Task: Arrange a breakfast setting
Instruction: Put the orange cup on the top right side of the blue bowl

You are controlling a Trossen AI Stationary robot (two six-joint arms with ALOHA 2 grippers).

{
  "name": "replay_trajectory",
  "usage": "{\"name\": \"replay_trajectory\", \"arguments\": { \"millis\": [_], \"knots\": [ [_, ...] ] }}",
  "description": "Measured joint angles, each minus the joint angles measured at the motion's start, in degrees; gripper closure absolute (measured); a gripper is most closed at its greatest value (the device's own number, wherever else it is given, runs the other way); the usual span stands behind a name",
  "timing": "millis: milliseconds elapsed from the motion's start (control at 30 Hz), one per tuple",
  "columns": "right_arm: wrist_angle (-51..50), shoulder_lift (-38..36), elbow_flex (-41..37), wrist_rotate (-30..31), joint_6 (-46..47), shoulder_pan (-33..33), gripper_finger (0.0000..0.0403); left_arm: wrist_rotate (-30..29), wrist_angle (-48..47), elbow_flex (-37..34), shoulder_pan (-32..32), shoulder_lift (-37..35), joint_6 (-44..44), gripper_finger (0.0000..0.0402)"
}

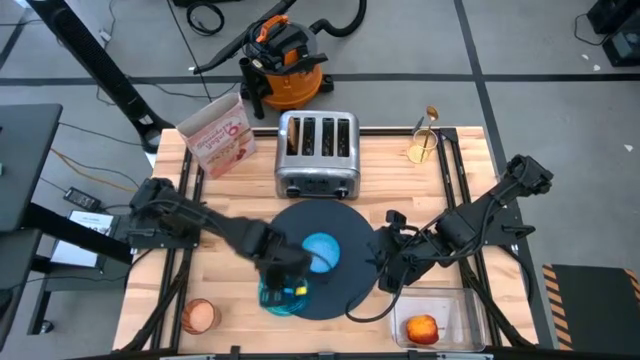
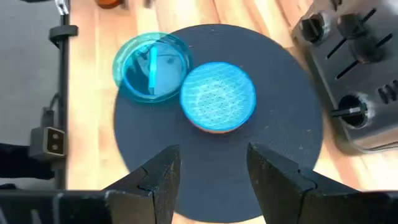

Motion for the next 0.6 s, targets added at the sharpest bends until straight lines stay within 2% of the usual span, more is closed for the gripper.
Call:
{"name": "replay_trajectory", "arguments": {
  "millis": [167, 300, 433, 600],
  "knots": [
    [6.4, 1.2, 0.0, 0.1, -4.8, 1.4, 0.0212, -1.3, -0.8, -0.1, -7.7, -2.7, -13.7, 0.0274],
    [11.2, 2.8, 0.0, 0.2, -8.4, 2.3, 0.0212, -1.1, -0.6, 0.0, -13.7, -5.7, -31.2, 0.0273],
    [12.1, 4.7, 0.0, 0.4, -9.4, 2.4, 0.0212, -0.7, -0.6, 0.0, -19.5, -8.2, -49.5, 0.0273],
    [12.1, 7.7, 0.0, 0.2, -9.9, 2.4, 0.0212, -1.0, -0.6, 0.0, -27.4, -8.3, -65.3, 0.0273]
  ]
}}
